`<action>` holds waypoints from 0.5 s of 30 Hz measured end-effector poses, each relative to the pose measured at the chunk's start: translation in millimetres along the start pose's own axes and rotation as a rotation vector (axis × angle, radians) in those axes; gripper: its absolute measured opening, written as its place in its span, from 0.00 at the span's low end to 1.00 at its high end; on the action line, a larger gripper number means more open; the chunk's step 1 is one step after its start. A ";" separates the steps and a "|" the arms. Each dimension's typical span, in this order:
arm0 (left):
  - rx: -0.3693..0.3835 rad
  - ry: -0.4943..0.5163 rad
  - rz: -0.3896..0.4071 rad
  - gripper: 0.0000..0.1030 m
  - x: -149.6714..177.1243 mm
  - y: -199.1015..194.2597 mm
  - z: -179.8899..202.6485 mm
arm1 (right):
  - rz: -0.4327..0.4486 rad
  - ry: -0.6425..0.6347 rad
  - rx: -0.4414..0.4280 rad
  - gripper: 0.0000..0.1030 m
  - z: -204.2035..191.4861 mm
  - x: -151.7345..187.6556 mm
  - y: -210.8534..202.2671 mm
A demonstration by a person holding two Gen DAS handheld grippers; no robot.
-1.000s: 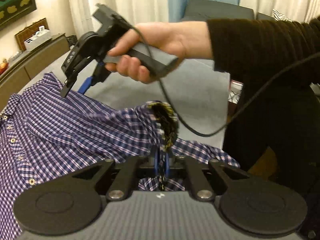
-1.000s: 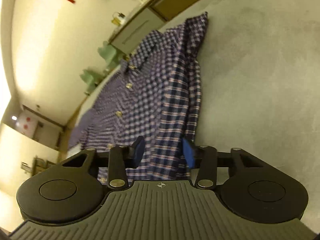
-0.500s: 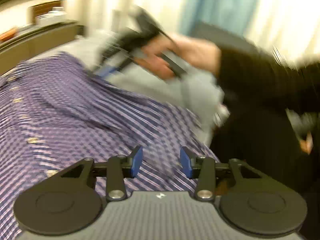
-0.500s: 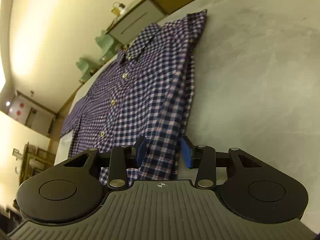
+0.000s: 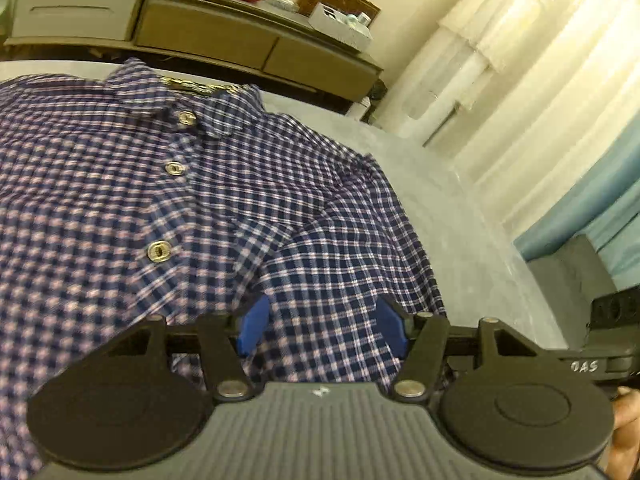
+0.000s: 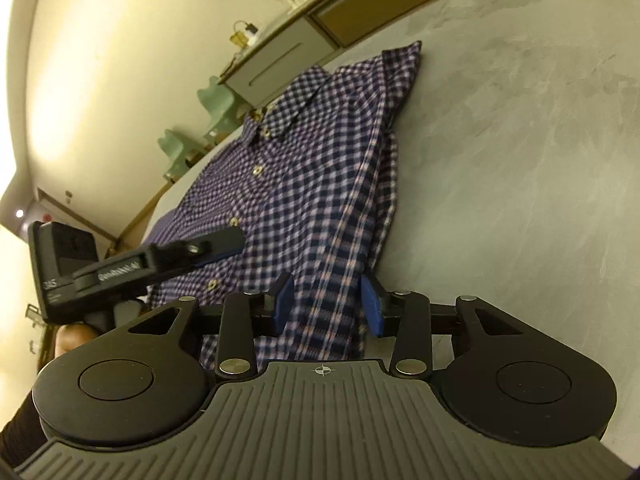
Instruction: Fold clothes
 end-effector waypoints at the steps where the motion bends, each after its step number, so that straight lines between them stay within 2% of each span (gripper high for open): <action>1: -0.015 0.012 -0.005 0.49 -0.2 4.9 1.3 | 0.003 -0.004 -0.008 0.42 -2.0 -1.6 1.3; 2: -0.017 0.021 -0.011 0.31 0.6 8.4 1.4 | 0.006 -0.008 -0.016 0.41 -4.1 -3.3 2.5; 3: -0.008 0.033 -0.011 0.02 1.1 9.7 0.9 | 0.009 -0.012 -0.025 0.37 -6.2 -4.9 3.7; 4: 0.001 0.046 -0.006 0.02 1.1 9.0 0.1 | 0.012 -0.017 -0.033 0.31 -8.3 -6.5 5.0; 5: 0.026 0.039 0.009 0.01 0.2 6.6 -3.6 | 0.015 -0.021 -0.041 0.11 -10.4 -8.1 6.2; 6: 0.076 -0.022 0.039 0.01 -1.9 1.2 -13.3 | 0.018 -0.025 -0.050 0.07 -12.5 -9.7 7.4; 8: 0.171 -0.199 0.086 0.01 -3.8 -5.0 -41.9 | 0.018 -0.016 -0.076 0.06 -15.4 -11.3 11.2; 9: 0.180 -0.268 0.091 0.01 -3.1 -4.6 -55.0 | 0.015 -0.002 -0.094 0.06 -16.2 -11.1 13.8; 10: 0.182 -0.305 0.086 0.01 -1.4 -3.2 -63.4 | 0.010 0.003 -0.075 0.06 -15.0 -10.3 18.0; 13: 0.188 -0.350 0.057 0.02 1.1 0.6 -74.5 | -0.022 0.025 -0.003 0.08 -3.9 -6.1 31.7; 15: 0.173 -0.331 0.044 0.09 -1.2 1.5 -71.4 | -0.040 0.043 0.011 0.08 1.9 -3.4 35.2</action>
Point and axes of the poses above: each gripper's, at about its wrist camera, not at the fingertips, and y roughly the way its jaws point, z to its right, x to its underside, the point moved 4 cm from there along y, roughly the way its jaws point, and after that the axes turned 3 degrees about y, right-handed, at the moved point
